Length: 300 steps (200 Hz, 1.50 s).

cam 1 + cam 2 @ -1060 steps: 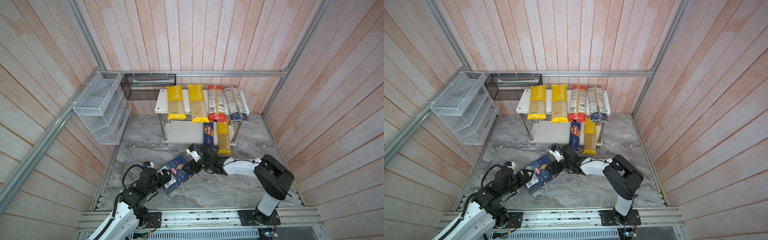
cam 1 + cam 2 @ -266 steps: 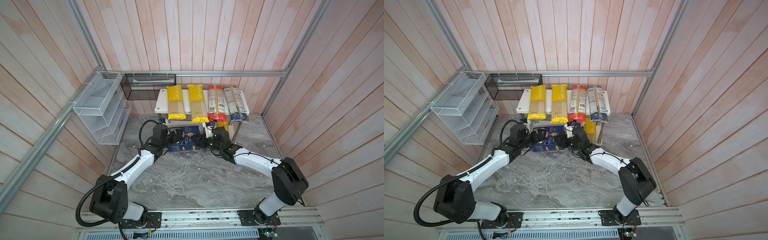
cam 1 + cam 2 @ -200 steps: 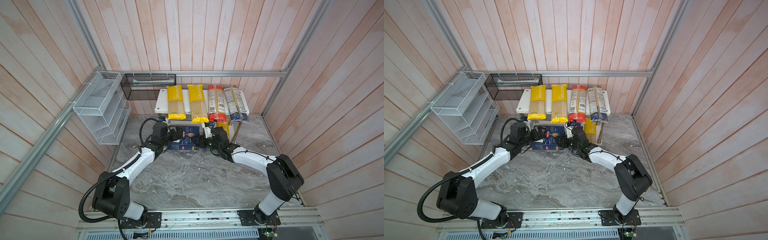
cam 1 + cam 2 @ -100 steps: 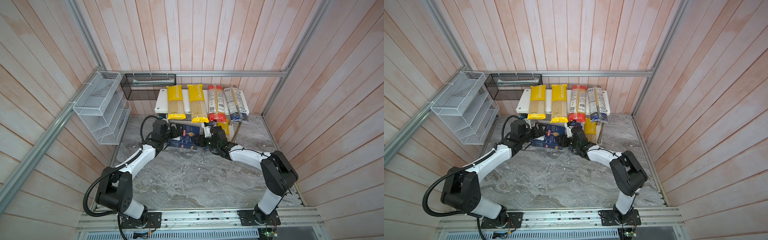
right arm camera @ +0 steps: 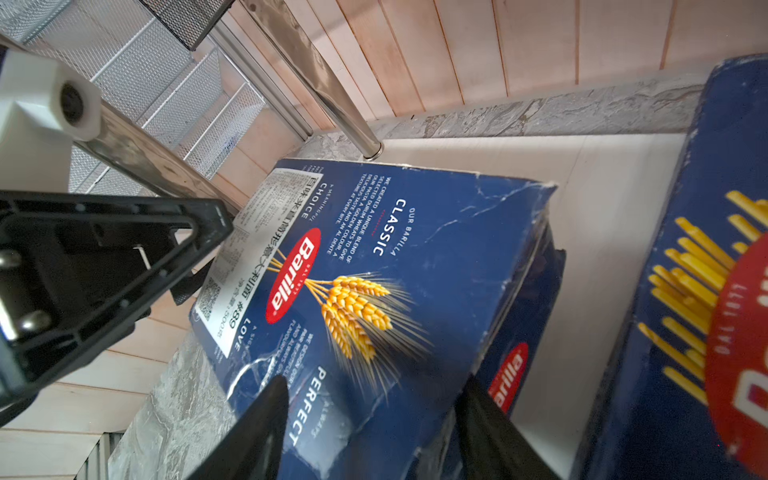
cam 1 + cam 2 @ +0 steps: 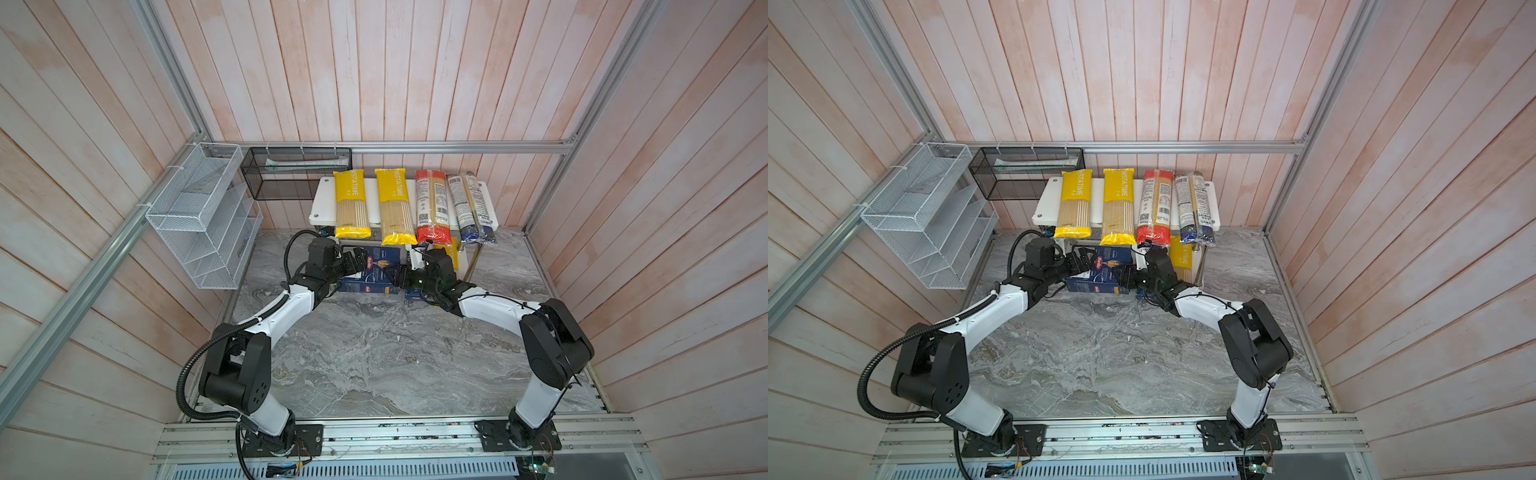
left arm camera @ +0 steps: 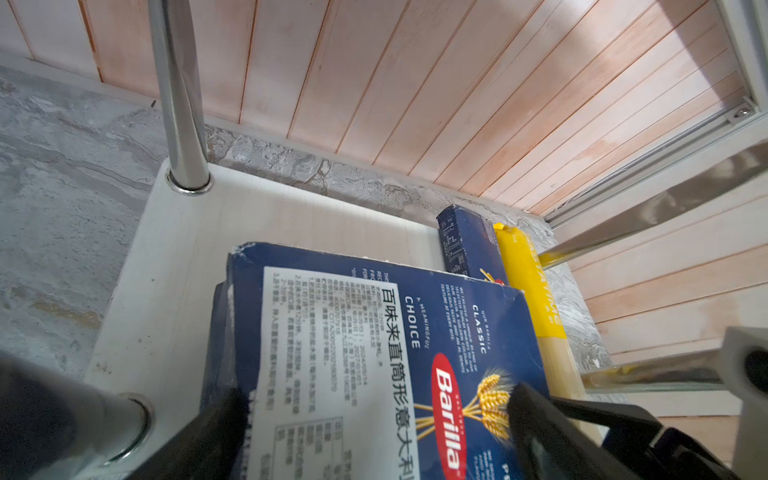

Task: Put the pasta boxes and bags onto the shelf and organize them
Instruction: 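Push the box deeper onto the lower tier with both grippers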

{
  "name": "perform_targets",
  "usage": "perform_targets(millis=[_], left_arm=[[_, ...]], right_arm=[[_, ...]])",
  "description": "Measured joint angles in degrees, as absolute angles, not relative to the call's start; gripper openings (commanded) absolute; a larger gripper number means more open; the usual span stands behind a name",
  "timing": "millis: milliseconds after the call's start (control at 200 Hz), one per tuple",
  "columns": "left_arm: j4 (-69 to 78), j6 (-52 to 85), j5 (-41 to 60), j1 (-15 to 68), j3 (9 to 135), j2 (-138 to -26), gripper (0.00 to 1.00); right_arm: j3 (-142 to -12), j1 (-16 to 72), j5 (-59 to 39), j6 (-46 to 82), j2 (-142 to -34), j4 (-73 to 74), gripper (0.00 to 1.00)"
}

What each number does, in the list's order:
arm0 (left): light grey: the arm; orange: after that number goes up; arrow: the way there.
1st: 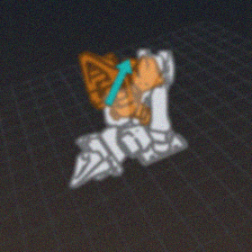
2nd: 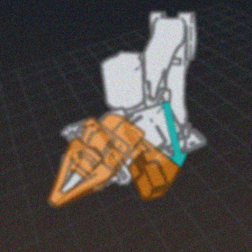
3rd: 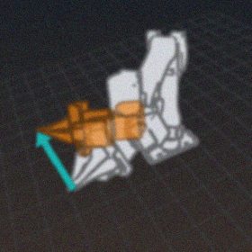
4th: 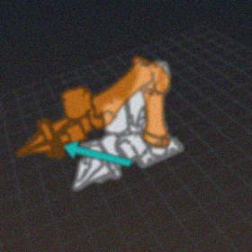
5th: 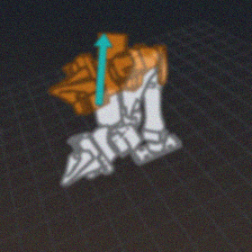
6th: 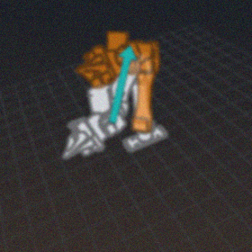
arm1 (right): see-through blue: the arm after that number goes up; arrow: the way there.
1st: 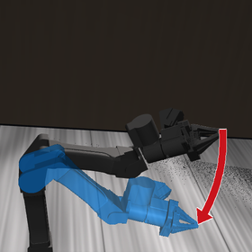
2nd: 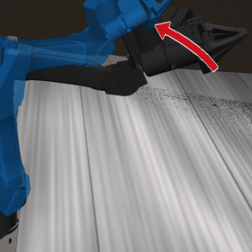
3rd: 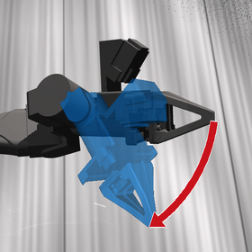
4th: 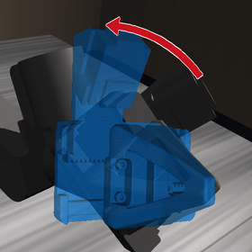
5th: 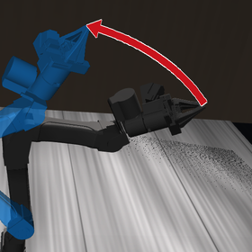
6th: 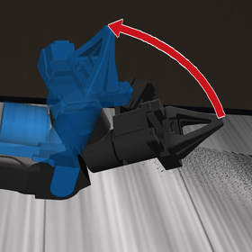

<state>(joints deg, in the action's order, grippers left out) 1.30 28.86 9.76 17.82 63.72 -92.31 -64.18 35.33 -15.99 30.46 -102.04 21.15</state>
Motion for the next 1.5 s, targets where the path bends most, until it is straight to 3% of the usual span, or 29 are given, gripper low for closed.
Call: perform_targets(millis=[630, 1500], left_arm=[[-1.9, 29.5, 11.0, 17.3, 68.3, -96.4, 1.0], [-10.8, 24.4, 2.4, 18.3, 72.1, -96.2, 1.0]], right_arm=[[-64.8, 34.4, -16.5, 30.0, -103.8, 21.0, 0.68], [-64.8, 34.5, -20.2, 28.0, -101.1, 24.8, 0.69]])
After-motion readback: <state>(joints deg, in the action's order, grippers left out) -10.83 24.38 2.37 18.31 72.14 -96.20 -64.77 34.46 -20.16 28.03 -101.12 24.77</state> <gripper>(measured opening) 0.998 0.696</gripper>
